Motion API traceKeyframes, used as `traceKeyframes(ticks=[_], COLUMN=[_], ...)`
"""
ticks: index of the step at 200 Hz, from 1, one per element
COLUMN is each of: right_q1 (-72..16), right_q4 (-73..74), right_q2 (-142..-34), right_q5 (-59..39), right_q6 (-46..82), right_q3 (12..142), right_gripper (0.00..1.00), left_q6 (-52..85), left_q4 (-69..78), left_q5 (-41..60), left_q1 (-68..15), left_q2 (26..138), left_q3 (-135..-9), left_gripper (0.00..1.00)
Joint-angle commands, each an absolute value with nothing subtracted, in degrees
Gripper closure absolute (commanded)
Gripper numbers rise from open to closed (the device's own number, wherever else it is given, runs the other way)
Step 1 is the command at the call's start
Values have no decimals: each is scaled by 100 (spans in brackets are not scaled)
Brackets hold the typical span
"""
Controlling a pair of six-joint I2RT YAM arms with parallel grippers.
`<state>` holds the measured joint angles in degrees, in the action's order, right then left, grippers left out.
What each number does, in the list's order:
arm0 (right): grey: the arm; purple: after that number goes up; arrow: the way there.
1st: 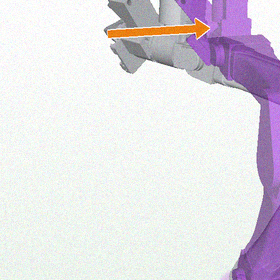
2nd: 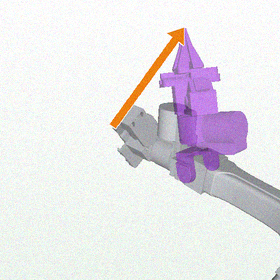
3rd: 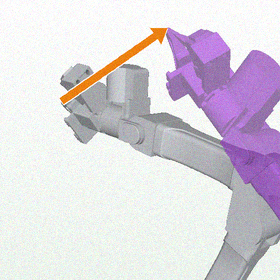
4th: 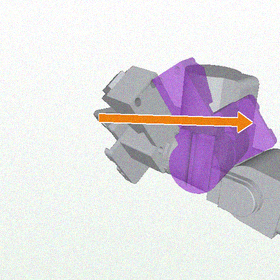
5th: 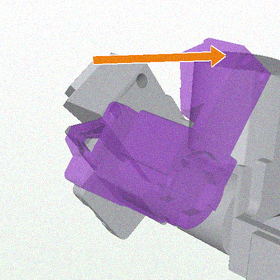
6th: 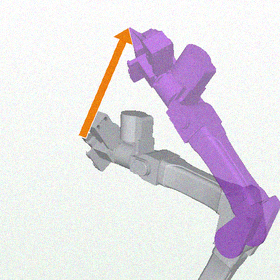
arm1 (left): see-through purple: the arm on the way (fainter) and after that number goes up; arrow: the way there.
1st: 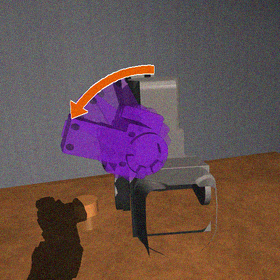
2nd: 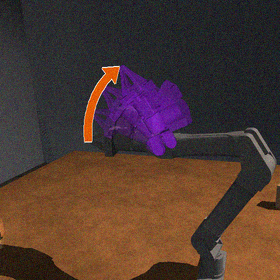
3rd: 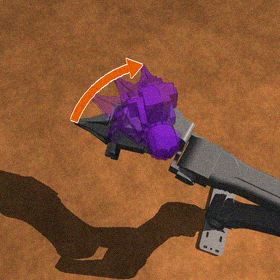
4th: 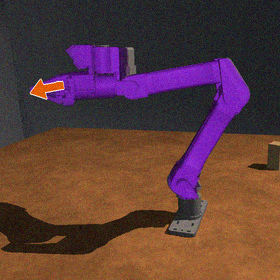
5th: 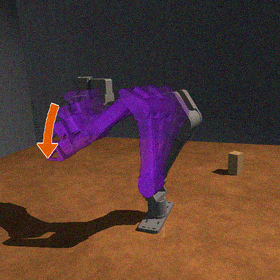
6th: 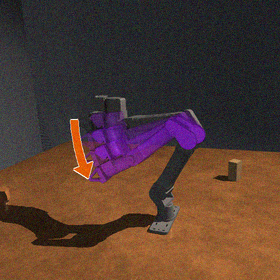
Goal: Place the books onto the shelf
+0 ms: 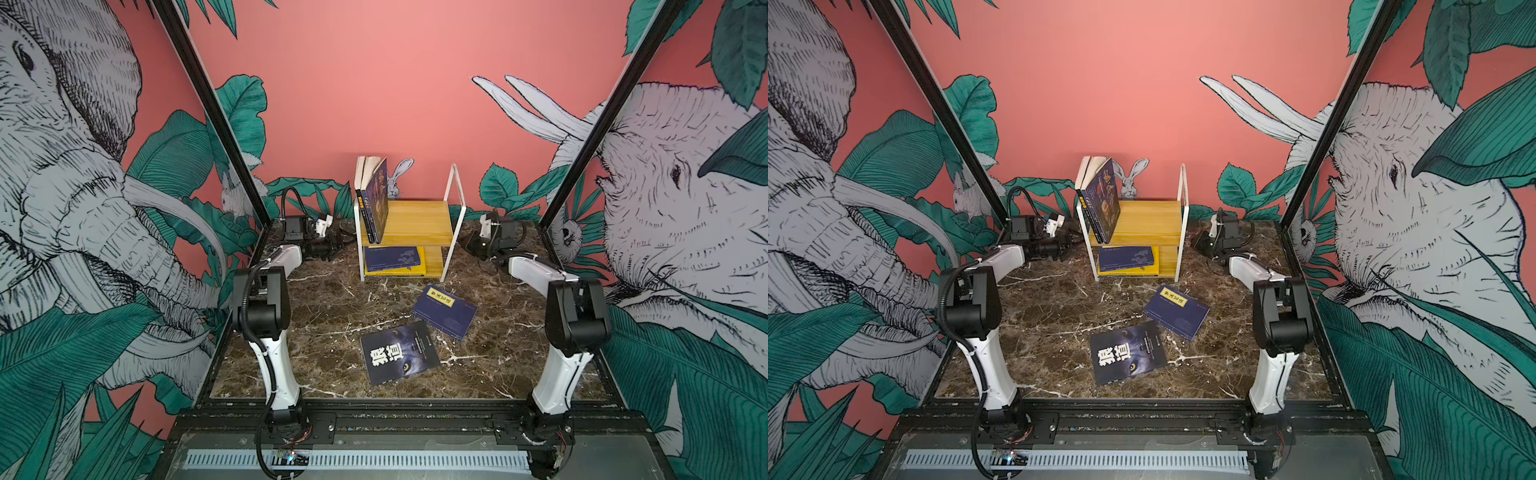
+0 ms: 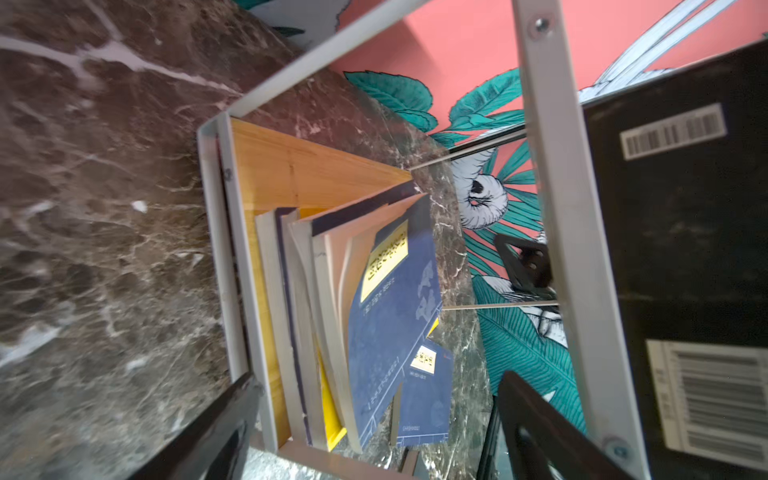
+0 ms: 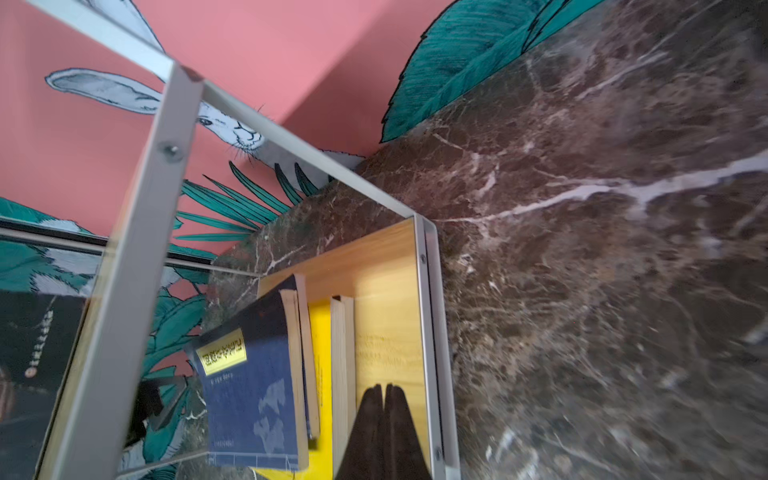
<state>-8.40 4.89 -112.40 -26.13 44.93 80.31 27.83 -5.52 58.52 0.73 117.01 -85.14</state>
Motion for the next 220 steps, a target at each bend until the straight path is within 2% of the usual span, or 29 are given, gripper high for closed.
traceKeyframes(ticks=[1, 34, 72, 118, 145, 183, 220], right_q1=[-826, -878, -926, -1088, -1193, -1318, -1415], right_q4=[594, 807, 1370, 1371, 1052, 456, 39], right_q2=[-11660, -12097, -12652, -13003, -13120, -13295, -13499], right_q5=[-3284, -3734, -4676, -5194, -5247, -5188, -5051], right_q6=[5417, 5848, 6539, 6693, 6550, 6241, 6140], right_q3=[8526, 8886, 9291, 9701, 9871, 10220, 10460], right_gripper=[100, 100, 100, 100, 100, 100, 100], left_q6=[2631, 2579, 2399, 2316, 2276, 2313, 2313], left_q4=[-352, -436, -724, -1009, -1190, -1257, -1320], left_q5=[6194, 6308, 6337, 6266, 6190, 6170, 6111], left_q1=[16, -59, -199, -260, -273, -312, -377], left_q2=[11783, 12094, 12410, 12686, 12769, 12884, 12941], left_q3=[-8728, -8990, -9372, -9763, -9917, -10004, -10042], left_gripper=[25, 39, 43, 44, 44, 53, 56])
